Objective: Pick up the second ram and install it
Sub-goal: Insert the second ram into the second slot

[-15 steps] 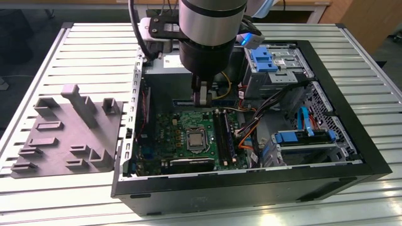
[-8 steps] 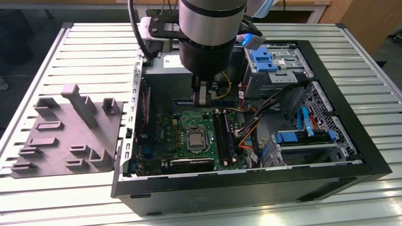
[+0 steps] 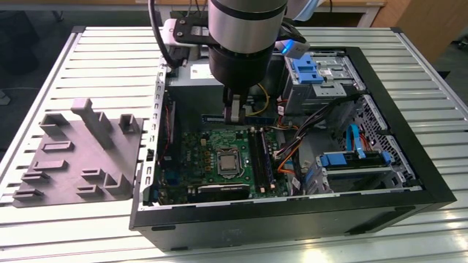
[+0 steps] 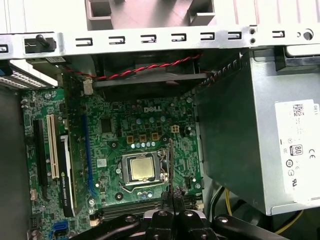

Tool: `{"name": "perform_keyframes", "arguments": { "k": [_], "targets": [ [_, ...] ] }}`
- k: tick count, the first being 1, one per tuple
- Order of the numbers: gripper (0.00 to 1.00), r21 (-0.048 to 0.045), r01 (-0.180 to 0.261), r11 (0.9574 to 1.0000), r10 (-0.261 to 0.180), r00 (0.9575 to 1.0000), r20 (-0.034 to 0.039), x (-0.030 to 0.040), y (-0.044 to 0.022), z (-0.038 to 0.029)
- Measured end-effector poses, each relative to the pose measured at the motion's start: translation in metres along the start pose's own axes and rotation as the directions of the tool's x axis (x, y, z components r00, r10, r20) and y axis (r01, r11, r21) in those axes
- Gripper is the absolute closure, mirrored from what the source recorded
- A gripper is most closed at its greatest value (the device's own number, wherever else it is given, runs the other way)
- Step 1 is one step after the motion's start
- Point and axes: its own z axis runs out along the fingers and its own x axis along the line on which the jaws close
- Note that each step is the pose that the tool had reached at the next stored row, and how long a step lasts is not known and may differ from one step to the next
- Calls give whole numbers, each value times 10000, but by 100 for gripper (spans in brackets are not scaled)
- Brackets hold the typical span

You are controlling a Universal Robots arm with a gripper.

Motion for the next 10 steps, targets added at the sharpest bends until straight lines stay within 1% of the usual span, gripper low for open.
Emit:
{"name": "perform_keyframes", "arguments": {
  "k": [10],
  "targets": [
    [89,33,-247,9997,247,9997,10,0,0,0]
  ]
}}
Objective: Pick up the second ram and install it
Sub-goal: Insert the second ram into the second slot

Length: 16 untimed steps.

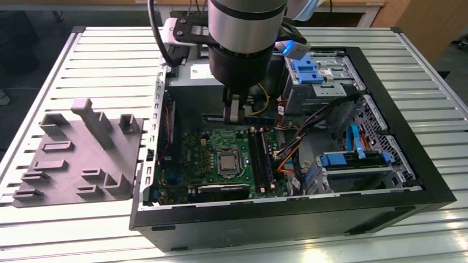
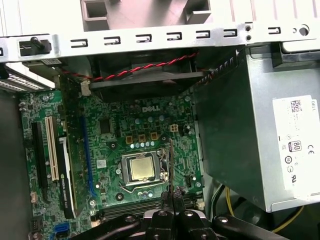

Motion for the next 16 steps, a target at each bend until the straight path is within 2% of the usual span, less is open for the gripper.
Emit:
{"name": "perform_keyframes", "arguments": {
  "k": [16],
  "targets": [
    [89,57,-425,9991,425,9991,19,0,0,0]
  ]
}}
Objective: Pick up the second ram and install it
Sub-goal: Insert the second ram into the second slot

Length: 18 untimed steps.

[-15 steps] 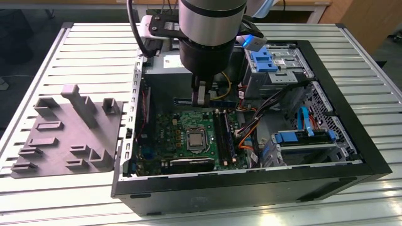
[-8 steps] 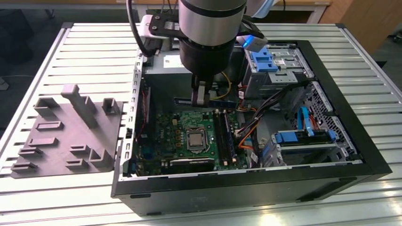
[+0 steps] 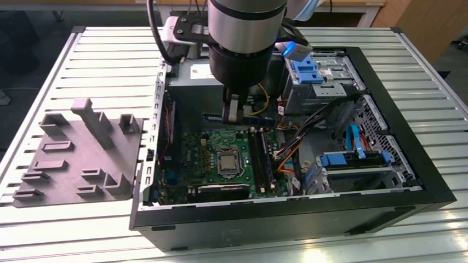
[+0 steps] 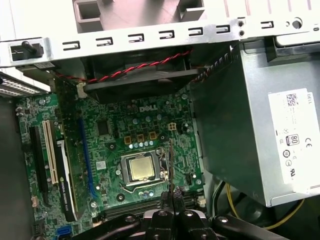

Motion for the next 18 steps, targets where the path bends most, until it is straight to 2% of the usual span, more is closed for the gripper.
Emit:
{"name": "perform_keyframes", "arguments": {
  "k": [18],
  "targets": [
    [89,91,-672,9977,672,9977,31,0,0,1]
  ]
}}
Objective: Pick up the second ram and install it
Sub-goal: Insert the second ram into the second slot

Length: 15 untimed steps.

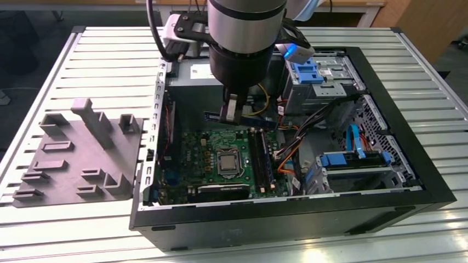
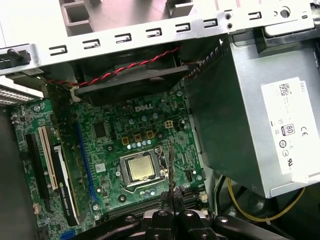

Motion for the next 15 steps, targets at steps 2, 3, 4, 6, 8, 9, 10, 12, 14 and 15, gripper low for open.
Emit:
{"name": "perform_keyframes", "arguments": {
  "k": [2,3,4,6,8,9,10,12,14,15],
  "targets": [
    [89,9,-68,10000,68,10000,2,0,0,0],
    [89,14,-100,9999,100,9999,3,0,0,0],
    [89,18,-131,9999,131,9999,5,0,0,0],
    [89,27,-197,9998,197,9998,8,0,0,0],
    [89,36,-268,9996,268,9996,12,0,0,0],
    [89,41,-304,9995,304,9995,13,0,0,0],
    [89,46,-340,9994,339,9994,14,0,0,0],
    [89,56,-414,9991,414,9991,18,0,0,0],
    [89,65,-482,9988,482,9988,21,0,0,0],
    [89,69,-515,9986,515,9987,23,0,0,0]
  ]
}}
